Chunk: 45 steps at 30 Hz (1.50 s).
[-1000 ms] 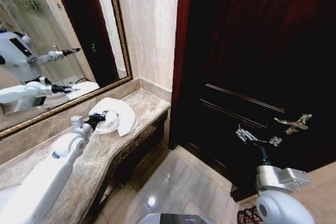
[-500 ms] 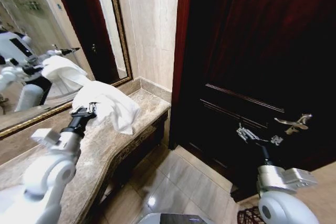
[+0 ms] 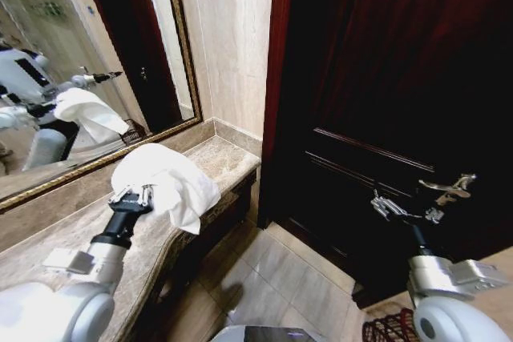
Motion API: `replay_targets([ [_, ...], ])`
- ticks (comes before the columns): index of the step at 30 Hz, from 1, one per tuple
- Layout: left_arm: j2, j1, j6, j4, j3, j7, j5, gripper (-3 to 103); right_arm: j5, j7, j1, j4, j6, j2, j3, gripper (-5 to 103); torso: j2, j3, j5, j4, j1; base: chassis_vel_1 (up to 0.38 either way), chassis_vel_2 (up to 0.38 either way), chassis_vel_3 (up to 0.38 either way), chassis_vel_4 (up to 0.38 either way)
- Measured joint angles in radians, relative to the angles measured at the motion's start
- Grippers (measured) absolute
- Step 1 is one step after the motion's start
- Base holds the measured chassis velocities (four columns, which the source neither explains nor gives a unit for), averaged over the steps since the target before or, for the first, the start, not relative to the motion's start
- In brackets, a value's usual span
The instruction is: Discard the used towel into the hamper.
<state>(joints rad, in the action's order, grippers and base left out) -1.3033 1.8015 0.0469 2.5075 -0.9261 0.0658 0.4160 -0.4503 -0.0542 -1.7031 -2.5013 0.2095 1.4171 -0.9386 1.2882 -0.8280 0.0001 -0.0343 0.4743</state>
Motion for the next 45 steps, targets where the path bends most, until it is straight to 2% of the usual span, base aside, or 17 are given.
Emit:
replay_targets([
  [8, -0.014, 0.035, -0.042, -0.004, 0.009, 0.031, 0.001, 5, -0.044, 0.049, 0.01, 0.0, 0.031, -0.02, -0.045, 100, 0.0, 0.0, 0.0, -0.0002, 0.0, 0.0, 0.0, 0.0, 0.0],
  [11, -0.014, 0.023, -0.033, -0.004, 0.01, 0.03, 0.005, 5, -0.049, 0.064, 0.014, 0.001, 0.034, -0.023, -0.052, 100, 0.0, 0.0, 0.0, -0.0001, 0.0, 0.0, 0.0, 0.0, 0.0],
  [14, -0.023, 0.008, 0.01, -0.005, 0.027, 0.018, 0.008, 5, -0.05, 0.084, 0.008, 0.001, 0.042, -0.023, -0.054, 100, 0.0, 0.0, 0.0, 0.0, 0.0, 0.0, 0.0, 0.0, 0.0],
  [24, -0.018, 0.002, 0.022, -0.006, 0.031, 0.028, 0.001, 5, -0.045, 0.082, 0.01, 0.001, 0.038, -0.012, -0.046, 100, 0.0, 0.0, 0.0, -0.0001, 0.0, 0.0, 0.0, 0.0, 0.0],
  [45, -0.015, 0.01, -0.015, -0.007, 0.025, 0.037, -0.028, 5, -0.037, 0.076, -0.01, 0.001, 0.013, -0.003, -0.058, 100, 0.0, 0.0, -0.0001, -0.0002, 0.0, 0.065, -0.069, -0.065, 0.057],
])
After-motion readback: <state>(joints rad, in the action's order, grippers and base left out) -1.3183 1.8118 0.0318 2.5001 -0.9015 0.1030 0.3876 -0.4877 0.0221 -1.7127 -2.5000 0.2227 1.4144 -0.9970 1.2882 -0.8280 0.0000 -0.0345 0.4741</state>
